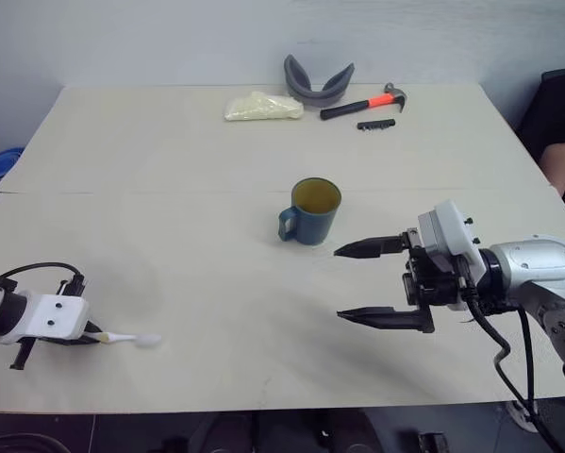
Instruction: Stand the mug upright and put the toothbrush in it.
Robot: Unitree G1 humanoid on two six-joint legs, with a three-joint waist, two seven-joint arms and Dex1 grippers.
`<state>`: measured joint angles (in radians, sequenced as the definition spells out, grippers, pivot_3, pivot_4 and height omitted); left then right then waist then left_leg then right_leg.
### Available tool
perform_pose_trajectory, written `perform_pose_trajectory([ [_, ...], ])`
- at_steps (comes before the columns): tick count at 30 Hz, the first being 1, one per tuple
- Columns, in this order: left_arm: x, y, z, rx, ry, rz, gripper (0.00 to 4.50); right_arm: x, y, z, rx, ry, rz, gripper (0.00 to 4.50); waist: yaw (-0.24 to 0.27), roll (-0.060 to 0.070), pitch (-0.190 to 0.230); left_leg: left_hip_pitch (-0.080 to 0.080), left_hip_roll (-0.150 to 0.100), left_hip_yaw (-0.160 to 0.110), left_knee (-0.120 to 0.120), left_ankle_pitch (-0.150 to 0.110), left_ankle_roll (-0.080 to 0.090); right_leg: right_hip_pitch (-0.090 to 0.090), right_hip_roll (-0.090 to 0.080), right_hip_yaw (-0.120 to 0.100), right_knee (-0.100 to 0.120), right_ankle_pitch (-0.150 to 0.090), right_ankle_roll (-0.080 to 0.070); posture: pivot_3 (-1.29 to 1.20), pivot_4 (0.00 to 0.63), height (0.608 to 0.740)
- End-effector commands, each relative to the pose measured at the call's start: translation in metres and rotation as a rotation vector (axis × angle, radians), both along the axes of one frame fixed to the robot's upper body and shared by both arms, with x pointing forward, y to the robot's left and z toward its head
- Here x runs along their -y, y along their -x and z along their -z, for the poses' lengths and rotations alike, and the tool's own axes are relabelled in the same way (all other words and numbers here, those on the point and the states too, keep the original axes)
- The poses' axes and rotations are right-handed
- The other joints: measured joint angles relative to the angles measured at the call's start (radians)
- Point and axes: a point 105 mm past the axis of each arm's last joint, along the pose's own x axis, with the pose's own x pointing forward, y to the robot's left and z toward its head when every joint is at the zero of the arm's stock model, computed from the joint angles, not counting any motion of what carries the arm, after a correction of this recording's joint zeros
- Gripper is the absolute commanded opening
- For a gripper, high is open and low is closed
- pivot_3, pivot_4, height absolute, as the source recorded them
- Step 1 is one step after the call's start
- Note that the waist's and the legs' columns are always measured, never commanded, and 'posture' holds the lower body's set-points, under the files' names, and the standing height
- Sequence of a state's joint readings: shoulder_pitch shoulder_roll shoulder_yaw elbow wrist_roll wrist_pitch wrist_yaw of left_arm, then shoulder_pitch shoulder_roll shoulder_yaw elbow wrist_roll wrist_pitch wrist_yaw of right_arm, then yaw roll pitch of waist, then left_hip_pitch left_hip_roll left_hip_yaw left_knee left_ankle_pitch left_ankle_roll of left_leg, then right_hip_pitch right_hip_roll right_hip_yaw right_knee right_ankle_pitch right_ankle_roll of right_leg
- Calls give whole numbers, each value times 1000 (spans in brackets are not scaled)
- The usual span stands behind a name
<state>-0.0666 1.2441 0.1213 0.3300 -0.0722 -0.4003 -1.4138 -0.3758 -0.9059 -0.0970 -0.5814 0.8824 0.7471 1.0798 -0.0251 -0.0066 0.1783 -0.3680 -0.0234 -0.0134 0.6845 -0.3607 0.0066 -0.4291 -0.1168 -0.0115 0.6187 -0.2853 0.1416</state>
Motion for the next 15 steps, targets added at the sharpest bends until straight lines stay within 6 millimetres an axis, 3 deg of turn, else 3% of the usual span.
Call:
perform_pose_trajectory([
  [1, 3, -1, -2, 9, 43, -29, 110, 2, 3, -11, 53, -16, 8, 4500, 0, 0, 0, 0, 0, 0, 0, 0, 0, 0, 0, 0, 0, 0, 0, 0, 150, 740],
  [6, 32, -20, -23, 76, 258, -117, 110, 10, -3, -18, 76, -42, 77, 4500, 7, 0, 0, -1, 0, -1, 0, 0, 0, 0, 0, 0, 0, 0, 0, 0, 150, 740],
  [12, 108, -55, -100, 160, 833, -189, 110, 28, -12, -35, 105, -115, 208, 4500, 29, -1, 0, -3, 0, -4, 5, 0, -1, 0, 0, -1, 1, 0, 0, 0, 150, 740],
  [15, 135, -71, -128, 186, 1012, -197, 110, 32, -15, -43, 110, -151, 252, 4500, 28, -2, 0, -3, 0, -4, 9, 0, -1, 1, 0, -1, 4, 1, 0, 0, 150, 740],
])
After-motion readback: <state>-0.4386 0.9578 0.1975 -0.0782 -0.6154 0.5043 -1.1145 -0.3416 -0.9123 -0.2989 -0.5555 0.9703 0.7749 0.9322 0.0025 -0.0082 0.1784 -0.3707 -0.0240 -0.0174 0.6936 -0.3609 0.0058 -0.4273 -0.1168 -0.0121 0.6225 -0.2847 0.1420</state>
